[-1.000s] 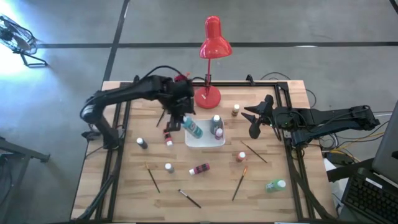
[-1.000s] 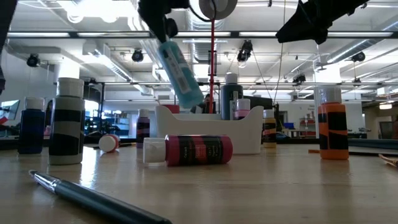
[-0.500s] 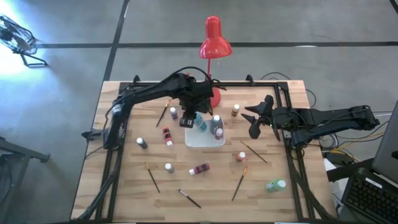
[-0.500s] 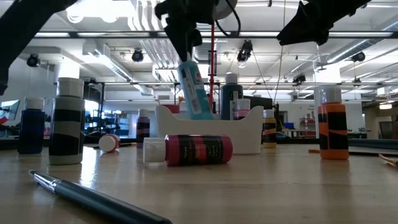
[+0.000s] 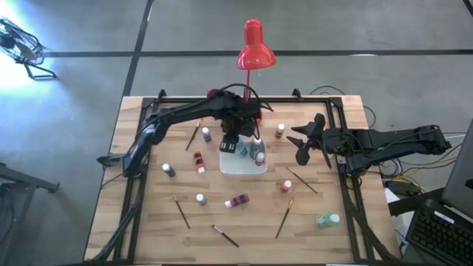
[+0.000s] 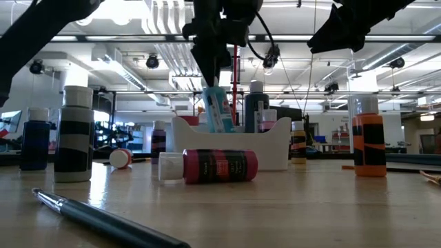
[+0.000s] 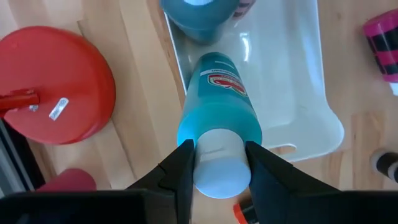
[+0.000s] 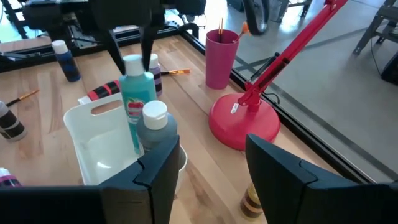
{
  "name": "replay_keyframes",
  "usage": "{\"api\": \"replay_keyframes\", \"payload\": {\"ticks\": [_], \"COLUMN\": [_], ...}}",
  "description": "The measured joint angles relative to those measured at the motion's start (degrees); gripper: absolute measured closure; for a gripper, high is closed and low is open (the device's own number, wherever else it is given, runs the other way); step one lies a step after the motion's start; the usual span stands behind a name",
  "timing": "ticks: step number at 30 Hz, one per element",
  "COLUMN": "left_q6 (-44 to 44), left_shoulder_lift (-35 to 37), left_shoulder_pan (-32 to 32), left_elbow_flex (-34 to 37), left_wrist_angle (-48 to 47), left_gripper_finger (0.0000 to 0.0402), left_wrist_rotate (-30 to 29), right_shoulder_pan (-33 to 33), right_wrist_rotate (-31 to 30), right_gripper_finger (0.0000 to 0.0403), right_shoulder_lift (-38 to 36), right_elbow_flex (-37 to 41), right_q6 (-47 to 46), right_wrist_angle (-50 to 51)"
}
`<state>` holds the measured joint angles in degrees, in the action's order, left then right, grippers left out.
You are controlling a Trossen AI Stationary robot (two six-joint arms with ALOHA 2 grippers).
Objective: Pick & Place Paint Supplies
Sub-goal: Put the light blue paint bottle into the white bin, then put the yellow paint bottle into the white bin
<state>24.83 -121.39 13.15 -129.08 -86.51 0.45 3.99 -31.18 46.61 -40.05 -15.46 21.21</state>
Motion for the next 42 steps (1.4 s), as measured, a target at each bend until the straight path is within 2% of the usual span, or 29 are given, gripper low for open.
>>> {"api": "replay_keyframes", "payload": {"ticks": [22,28,31,36,42], "left_q6": [-2.13,-2.78,-2.78,-2.77,-5.69], "left_shoulder_lift": [-0.82,-0.71,-0.63,-0.61,-0.28], "left_shoulder_pan": [-0.04,-0.04,-0.04,-0.04,-0.07], "left_elbow_flex": [2.19,2.27,2.27,1.85,-4.08], "left_wrist_angle": [3.51,3.71,3.68,2.55,-3.84], "left_gripper_finger": [0.0278,0.0191,0.0162,0.0151,0.0151], "left_wrist_rotate": [-0.37,-0.55,-0.52,-0.79,-6.43], "right_shoulder_pan": [0.00,0.00,0.00,0.00,0.00], "right_wrist_rotate": [0.09,0.09,0.09,0.09,0.09], "right_gripper_finger": [0.0275,0.0282,0.0279,0.0262,0.0241], "right_shoulder_lift": [0.00,0.00,0.00,0.00,0.00], "right_elbow_flex": [0.09,0.11,0.11,0.11,0.11], "right_q6": [0.00,0.02,0.02,0.02,0.02], "right_wrist_angle": [0.00,0.00,0.00,0.00,0.00]}}
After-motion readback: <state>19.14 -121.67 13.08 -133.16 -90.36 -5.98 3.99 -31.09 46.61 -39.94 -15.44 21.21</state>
